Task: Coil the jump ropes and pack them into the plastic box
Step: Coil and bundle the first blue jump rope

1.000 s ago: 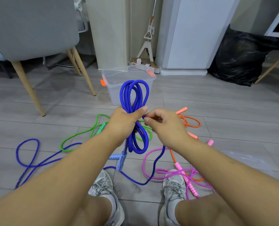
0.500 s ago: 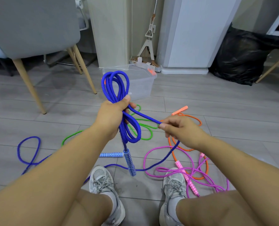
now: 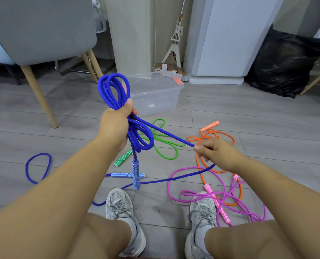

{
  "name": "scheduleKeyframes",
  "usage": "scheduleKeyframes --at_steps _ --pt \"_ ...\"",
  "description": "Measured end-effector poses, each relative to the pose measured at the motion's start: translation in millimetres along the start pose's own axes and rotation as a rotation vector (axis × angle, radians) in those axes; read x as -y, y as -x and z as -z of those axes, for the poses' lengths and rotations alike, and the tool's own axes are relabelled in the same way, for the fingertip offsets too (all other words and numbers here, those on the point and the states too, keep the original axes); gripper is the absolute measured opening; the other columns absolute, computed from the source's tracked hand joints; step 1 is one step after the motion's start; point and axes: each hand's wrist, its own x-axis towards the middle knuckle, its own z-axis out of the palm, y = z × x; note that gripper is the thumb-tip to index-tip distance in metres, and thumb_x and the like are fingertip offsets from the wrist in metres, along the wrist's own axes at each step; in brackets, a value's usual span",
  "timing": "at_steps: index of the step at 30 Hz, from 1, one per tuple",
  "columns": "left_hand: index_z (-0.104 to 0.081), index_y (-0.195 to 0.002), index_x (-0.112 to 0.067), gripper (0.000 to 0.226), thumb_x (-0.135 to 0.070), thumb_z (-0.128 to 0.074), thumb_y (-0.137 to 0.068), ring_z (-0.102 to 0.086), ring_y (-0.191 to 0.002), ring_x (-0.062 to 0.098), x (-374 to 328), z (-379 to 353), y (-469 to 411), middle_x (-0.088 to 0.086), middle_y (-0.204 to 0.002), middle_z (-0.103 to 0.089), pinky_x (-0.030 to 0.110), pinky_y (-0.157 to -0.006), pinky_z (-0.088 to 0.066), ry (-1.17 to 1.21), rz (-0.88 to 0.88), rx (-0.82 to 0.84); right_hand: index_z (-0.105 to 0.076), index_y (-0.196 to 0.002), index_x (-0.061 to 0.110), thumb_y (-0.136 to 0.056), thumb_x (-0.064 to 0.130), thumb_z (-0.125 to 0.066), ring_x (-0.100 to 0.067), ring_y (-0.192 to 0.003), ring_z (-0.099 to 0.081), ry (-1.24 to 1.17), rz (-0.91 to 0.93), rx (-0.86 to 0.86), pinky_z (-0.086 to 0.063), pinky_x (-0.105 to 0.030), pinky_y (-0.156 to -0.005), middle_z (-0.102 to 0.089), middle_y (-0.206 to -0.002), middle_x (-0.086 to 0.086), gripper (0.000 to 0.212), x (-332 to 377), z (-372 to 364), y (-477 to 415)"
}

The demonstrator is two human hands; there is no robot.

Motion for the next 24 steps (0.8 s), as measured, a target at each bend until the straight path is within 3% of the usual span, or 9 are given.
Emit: scheduleKeyframes --at_steps 3,7,13,15,20,24 --pt "-0.054 -0.070 -0.011 0.029 -0.020 -0.049 -0.097 -0.051 -0.056 0.016 -0.7 3.8 -2.4 -0.006 -0.049 -0.054 0.035 -0.065 -0.047 0.018 -0.012 0.012 -0.057 -0.071 0.011 -0.092 0.043 -0.048 -0.012 -0.059 -0.045 0.043 -0.015 -0.038 -0.039 -0.027 -0.061 -0.050 -0.065 -0.004 0.040 -4.5 5.6 1.8" --pt "-0.052 -0.074 -0.011 0.026 -0.018 -0.048 -0.098 -0.062 -0.056 0.012 0.6 2.5 -1.7 -0.002 -0.057 -0.050 0.028 -0.056 -0.052 0.020 -0.007 0.001 -0.057 -0.075 0.008 -0.091 0.044 -0.049 -0.015 -0.058 -0.040 0.085 -0.055 -0.181 -0.033 -0.028 -0.055 -0.043 -0.061 -0.002 0.040 -6.8 16.0 0.8" --pt "-0.050 -0.074 -0.010 0.024 -0.019 -0.050 -0.097 -0.050 -0.050 0.012 0.4 2.7 -4.7 -0.006 -0.050 -0.050 0.025 -0.052 -0.045 -0.024 -0.051 -0.020 -0.054 -0.071 0.023 -0.089 0.040 -0.057 -0.015 -0.059 -0.044 0.139 -0.120 -0.417 -0.030 -0.024 -0.051 -0.049 -0.059 0.000 0.024 -5.7 35.0 4.3" --pt "-0.051 -0.077 -0.010 0.021 -0.019 -0.051 -0.096 -0.048 -0.051 0.013 -0.7 5.2 -6.0 -0.004 -0.054 -0.047 0.024 -0.052 -0.044 -0.024 -0.055 -0.034 -0.055 -0.071 0.025 -0.091 0.036 -0.056 -0.018 -0.061 -0.044 0.132 -0.136 -0.440 -0.030 -0.024 -0.052 -0.047 -0.059 0.003 0.022 -10.2 41.4 8.2" --pt "-0.049 -0.061 -0.012 0.035 -0.022 -0.053 -0.095 -0.043 -0.052 0.017 5.1 7.6 -7.2 -0.006 -0.047 -0.049 0.028 -0.055 -0.041 -0.183 -0.073 -0.024 -0.063 -0.095 0.018 -0.093 0.026 -0.055 -0.017 -0.072 -0.049 0.121 -0.118 -0.411 -0.034 -0.026 -0.061 -0.057 -0.077 0.000 0.011 -7.1 40.1 10.4" --pt "-0.051 -0.063 -0.011 0.033 -0.023 -0.055 -0.094 -0.046 -0.050 0.013 10.5 4.1 -3.4 0.003 -0.059 -0.050 0.022 -0.051 -0.042 -0.329 -0.084 0.020 -0.066 -0.089 0.015 -0.090 0.018 -0.058 -0.005 -0.063 -0.050 0.083 0.060 -0.337 -0.034 -0.007 -0.055 -0.057 -0.069 0.006 0.008 26.6 34.8 11.6"
